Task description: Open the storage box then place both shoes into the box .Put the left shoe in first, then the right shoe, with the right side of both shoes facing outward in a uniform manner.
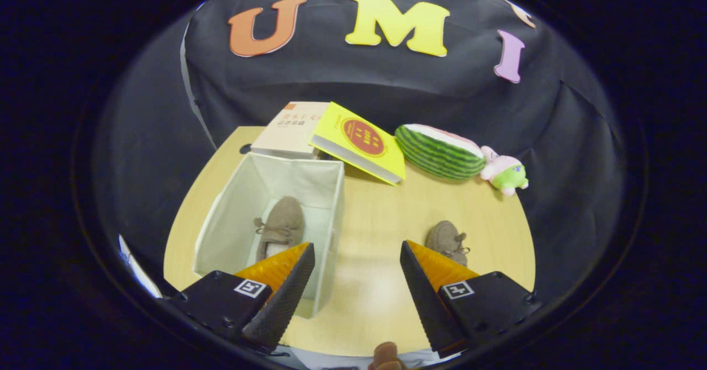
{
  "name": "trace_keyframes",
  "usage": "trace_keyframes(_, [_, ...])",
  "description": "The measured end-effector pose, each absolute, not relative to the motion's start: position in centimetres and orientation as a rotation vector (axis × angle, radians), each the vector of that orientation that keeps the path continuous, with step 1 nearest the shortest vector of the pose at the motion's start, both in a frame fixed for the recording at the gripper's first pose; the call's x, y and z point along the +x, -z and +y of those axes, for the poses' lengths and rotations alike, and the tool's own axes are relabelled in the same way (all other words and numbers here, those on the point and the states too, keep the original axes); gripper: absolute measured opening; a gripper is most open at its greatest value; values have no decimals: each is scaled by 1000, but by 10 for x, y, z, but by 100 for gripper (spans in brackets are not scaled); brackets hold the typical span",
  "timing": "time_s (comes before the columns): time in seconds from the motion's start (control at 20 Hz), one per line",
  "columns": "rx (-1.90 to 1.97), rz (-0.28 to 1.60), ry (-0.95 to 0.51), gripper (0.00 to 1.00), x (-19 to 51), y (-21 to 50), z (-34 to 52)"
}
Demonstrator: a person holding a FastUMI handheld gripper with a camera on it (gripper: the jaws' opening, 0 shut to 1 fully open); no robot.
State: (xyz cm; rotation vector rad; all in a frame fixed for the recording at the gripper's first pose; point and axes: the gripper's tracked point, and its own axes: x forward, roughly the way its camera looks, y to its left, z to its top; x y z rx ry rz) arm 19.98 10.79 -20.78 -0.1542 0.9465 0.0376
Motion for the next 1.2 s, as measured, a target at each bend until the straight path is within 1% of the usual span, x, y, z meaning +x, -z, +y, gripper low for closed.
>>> trace_keyframes(0.5, [-225, 1037, 125, 100, 203, 260, -53])
trace_keyframes(0.7, [-218, 1116, 146, 99, 196, 293, -90])
trace_keyframes(0.8, [-200, 1155, 131, 99, 195, 310, -97])
trace_keyframes(1.05, [-215, 1249, 144, 99, 197, 352, -124])
trace_keyframes(1.15, [-278, 1202, 183, 98, 216, 355, -141])
trace_keyframes(1.2, [-293, 1191, 199, 96, 220, 357, -145])
